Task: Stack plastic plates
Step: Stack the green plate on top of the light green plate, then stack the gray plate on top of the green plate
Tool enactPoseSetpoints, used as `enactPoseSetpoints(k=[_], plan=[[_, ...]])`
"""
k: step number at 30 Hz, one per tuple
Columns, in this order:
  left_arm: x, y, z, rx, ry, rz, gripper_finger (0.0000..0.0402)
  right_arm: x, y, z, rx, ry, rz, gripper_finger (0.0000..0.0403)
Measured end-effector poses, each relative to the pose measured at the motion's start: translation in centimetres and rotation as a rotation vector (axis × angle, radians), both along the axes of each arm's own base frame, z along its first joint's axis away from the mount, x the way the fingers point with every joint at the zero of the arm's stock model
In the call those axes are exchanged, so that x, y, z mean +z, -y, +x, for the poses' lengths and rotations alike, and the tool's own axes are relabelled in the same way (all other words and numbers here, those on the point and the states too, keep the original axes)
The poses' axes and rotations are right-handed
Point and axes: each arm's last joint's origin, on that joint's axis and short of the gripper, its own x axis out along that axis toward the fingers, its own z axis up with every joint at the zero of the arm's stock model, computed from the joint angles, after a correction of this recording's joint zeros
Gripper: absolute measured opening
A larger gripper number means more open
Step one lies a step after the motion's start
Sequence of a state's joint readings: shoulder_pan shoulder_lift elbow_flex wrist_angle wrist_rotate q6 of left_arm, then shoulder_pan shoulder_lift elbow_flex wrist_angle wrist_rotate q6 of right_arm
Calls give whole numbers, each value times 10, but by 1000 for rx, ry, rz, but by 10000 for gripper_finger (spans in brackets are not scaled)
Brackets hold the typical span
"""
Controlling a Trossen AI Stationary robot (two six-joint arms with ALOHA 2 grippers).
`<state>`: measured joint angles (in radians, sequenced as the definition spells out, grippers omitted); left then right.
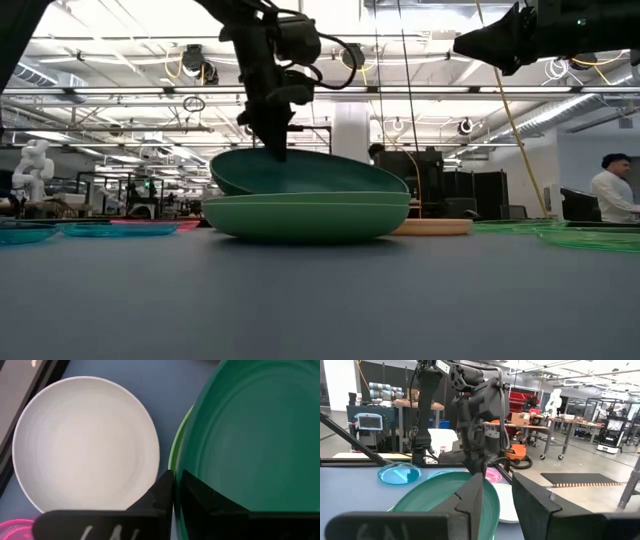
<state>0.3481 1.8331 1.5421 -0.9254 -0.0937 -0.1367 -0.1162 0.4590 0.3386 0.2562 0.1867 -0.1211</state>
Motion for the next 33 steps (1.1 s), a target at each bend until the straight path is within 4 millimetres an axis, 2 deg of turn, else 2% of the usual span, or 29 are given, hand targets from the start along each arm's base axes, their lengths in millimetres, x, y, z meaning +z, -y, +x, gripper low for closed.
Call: enactPoseSetpoints(k=[19, 25, 31, 33], plan=[[-2, -2, 1, -6, -17, 51, 41, -1, 0, 0, 0, -7, 5, 98], [14, 14, 1, -198, -20, 159, 42, -2, 0, 0, -3, 1, 67, 98], [35, 27, 4, -314, 62, 283, 42, -5, 1, 2, -23, 11, 174, 98], [36, 29, 0, -344, 69, 293, 42, -5, 2, 5, -46, 15, 192, 98]])
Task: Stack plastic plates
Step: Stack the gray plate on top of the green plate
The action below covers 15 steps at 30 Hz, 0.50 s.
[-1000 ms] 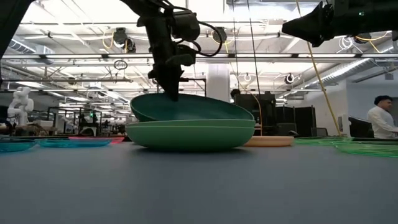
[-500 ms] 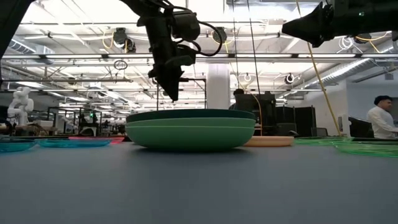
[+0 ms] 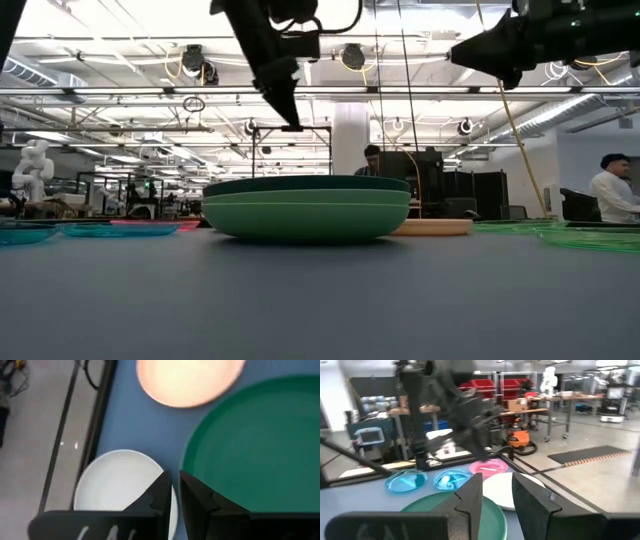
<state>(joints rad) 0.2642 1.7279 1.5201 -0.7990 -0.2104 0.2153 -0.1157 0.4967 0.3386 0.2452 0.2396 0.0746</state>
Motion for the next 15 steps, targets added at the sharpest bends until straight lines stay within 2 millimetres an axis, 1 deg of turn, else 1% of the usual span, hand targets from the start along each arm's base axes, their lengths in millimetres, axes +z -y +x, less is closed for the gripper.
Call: enactPoseSetpoints(k=[2, 3, 5, 7, 10, 11, 14, 15], plan=[[-3, -1, -1, -25, 31, -6, 42, -1, 1, 2, -42, 2, 18, 98], [-3, -2, -5, -29, 48, -20, 42, -1, 2, 4, -50, 3, 26, 98], [-11, -3, -18, -22, 27, -49, 42, -3, 2, 8, -52, 6, 46, 98], [-13, -3, -22, -7, 97, -38, 42, -2, 3, 11, -68, 24, 51, 98], [-22, 3, -40, 13, 118, -61, 42, 4, 4, 18, -76, 26, 50, 98], [-21, 5, -44, 17, 161, -59, 42, 6, 5, 21, -79, 19, 46, 98], [-22, 13, -66, 33, 218, -63, 42, 13, 8, 32, -95, -4, 43, 98], [-20, 16, -71, 36, 261, -60, 42, 15, 9, 36, -117, -14, 39, 98]])
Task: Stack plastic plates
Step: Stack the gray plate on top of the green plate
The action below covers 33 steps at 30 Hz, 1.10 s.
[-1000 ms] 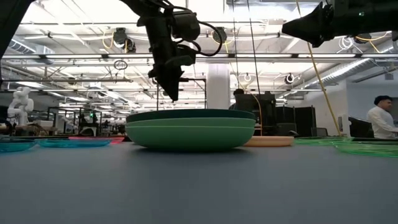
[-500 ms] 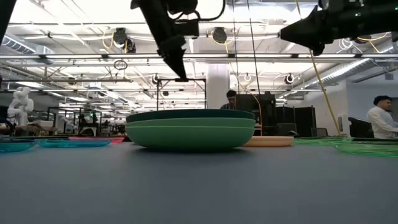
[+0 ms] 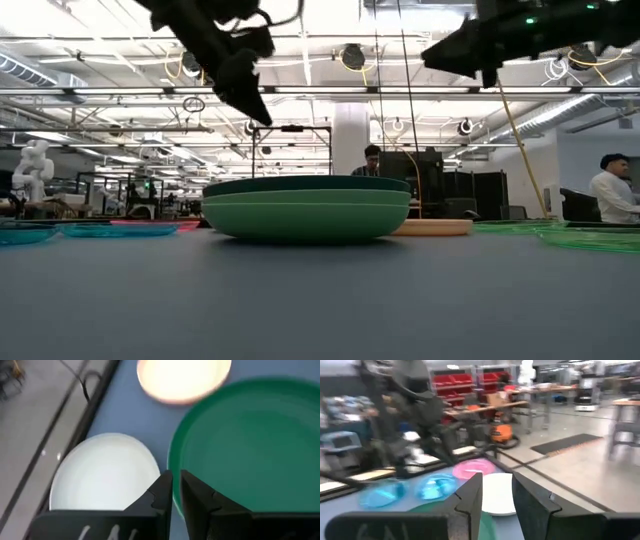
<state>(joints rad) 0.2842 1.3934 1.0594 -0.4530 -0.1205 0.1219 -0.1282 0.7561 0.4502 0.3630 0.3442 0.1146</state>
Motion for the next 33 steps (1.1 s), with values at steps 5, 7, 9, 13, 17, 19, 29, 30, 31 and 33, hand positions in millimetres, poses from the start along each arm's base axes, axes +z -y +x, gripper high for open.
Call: enactPoseSetpoints(k=[5, 7, 9, 13, 17, 19, 29, 30, 31, 33], plan=[[10, 15, -34, 7, 144, 12, 42, 12, 12, 25, -61, -48, 0, 98], [16, 20, -49, 11, 194, 33, 42, 17, 18, 36, -82, -80, 4, 98], [22, 24, -63, 8, 252, 52, 42, 19, 26, 48, -105, -142, 8, 98], [33, 30, -92, 28, 358, 112, 42, 29, 45, 71, -155, -223, 21, 98], [36, 34, -117, 67, 411, 172, 42, 38, 69, 97, -164, -291, 53, 98], [36, 37, -127, 78, 429, 205, 42, 43, 82, 111, -142, -302, 68, 98], [41, 43, -158, 126, 436, 248, 42, 50, 147, 181, -121, -333, 179, 98], [41, 43, -160, 125, 428, 249, 42, 48, 153, 187, -129, -329, 186, 98], [41, 43, -161, 130, 427, 251, 42, 46, 159, 194, -135, -326, 193, 98], [42, 43, -162, 144, 444, 249, 42, 40, 171, 206, -151, -324, 214, 98]])
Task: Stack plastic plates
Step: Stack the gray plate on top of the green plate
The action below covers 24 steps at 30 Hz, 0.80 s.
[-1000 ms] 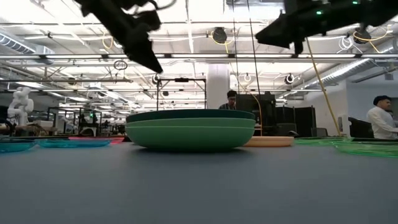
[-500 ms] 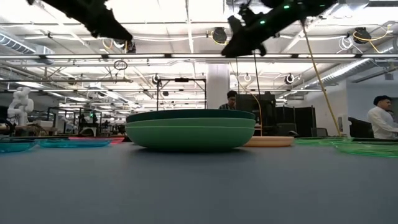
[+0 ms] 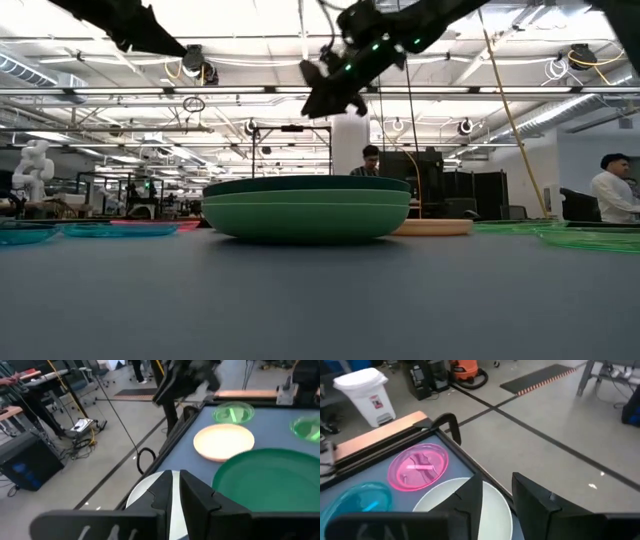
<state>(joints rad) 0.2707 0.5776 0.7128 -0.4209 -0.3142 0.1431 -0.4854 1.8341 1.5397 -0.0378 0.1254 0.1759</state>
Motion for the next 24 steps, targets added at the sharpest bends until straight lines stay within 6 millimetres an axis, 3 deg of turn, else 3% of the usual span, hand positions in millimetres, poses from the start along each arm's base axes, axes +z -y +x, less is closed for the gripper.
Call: enactPoseSetpoints(k=[6, 16, 24], plan=[[-1, 0, -1, 2, -11, -1, 42, -31, 25, 24, -69, -91, 143, 98], [0, 0, 0, 2, -3, 1, 42, -95, 28, 30, -213, -246, 434, 104], [0, 0, 0, 1, -2, 2, 42, -105, 28, 34, -170, -237, 494, 146]])
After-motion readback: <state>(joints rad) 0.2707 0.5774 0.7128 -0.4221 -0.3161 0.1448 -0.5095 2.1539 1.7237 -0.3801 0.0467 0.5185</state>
